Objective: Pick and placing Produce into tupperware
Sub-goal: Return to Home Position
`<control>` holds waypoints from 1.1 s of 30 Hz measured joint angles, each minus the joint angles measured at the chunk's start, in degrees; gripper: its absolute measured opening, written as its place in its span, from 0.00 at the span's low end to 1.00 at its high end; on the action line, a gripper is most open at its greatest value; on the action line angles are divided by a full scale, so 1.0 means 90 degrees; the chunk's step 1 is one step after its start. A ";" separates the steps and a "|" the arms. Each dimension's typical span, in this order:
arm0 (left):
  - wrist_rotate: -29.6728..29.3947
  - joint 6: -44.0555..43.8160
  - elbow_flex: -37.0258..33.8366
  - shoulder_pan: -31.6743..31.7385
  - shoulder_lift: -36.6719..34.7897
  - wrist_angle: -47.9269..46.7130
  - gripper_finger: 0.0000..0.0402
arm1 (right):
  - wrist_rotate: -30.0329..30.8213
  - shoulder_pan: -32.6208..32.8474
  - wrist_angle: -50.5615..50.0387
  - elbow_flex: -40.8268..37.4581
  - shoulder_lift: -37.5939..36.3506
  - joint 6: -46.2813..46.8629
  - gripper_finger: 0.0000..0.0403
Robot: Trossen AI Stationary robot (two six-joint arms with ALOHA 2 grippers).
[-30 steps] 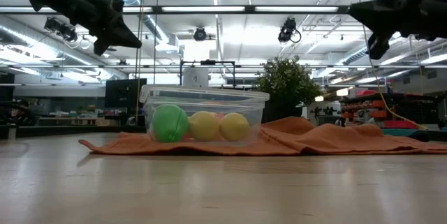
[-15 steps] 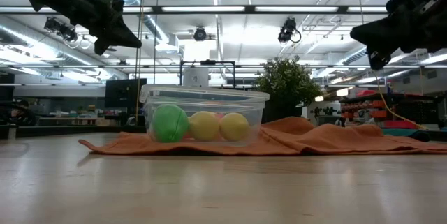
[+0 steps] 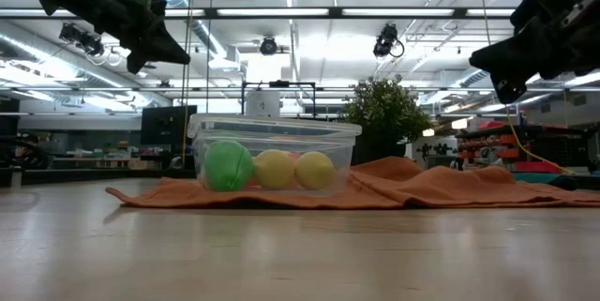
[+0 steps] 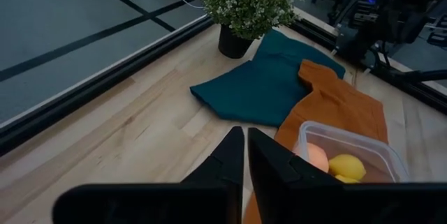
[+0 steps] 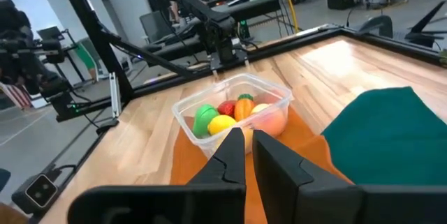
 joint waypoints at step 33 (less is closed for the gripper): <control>-0.2358 0.0317 -0.0008 -0.2898 -0.2055 0.0941 0.07 | 0.0020 0.0000 0.0000 0.0054 0.0024 0.0075 0.00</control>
